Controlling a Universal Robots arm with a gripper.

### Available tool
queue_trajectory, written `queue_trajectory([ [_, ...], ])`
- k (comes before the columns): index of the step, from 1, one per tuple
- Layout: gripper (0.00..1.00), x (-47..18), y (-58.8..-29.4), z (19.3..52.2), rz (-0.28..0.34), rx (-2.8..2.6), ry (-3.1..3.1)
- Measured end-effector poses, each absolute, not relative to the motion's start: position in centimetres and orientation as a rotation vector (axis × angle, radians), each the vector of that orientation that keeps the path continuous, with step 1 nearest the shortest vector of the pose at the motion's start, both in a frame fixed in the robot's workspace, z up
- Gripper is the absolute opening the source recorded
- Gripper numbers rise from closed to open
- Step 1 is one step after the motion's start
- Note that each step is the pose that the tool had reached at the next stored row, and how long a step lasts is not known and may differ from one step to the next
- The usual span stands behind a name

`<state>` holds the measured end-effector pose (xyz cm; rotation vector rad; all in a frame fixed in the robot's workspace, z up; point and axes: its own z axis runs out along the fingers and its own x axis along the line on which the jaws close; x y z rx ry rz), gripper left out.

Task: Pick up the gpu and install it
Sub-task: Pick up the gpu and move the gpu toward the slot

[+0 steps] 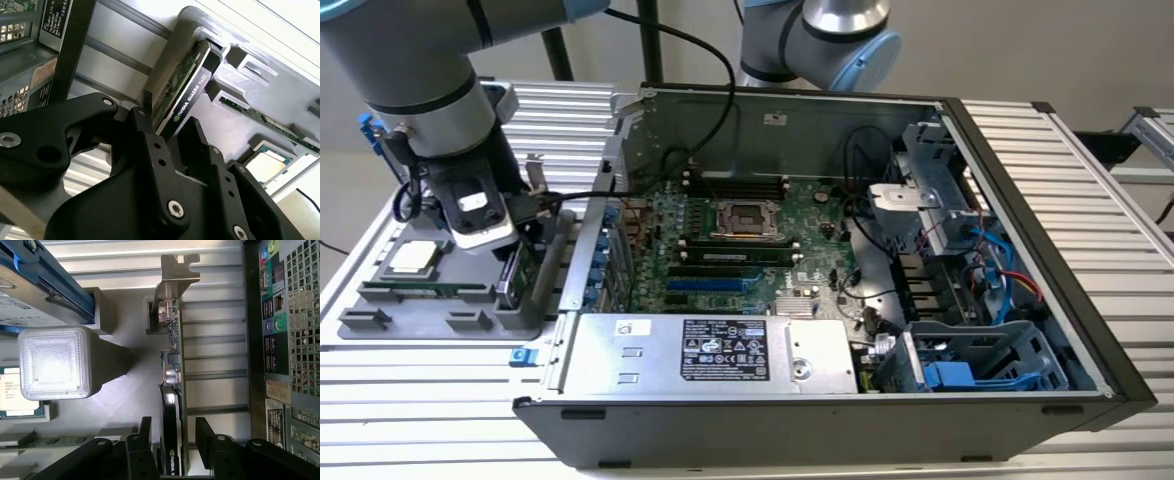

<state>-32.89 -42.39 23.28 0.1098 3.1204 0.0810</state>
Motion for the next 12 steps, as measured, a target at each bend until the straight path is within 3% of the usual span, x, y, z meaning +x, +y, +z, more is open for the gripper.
queue_trajectory([
  [12, 1.00, -32.89, -42.39, 23.10, 0.081, 0.108, 3.121],
])
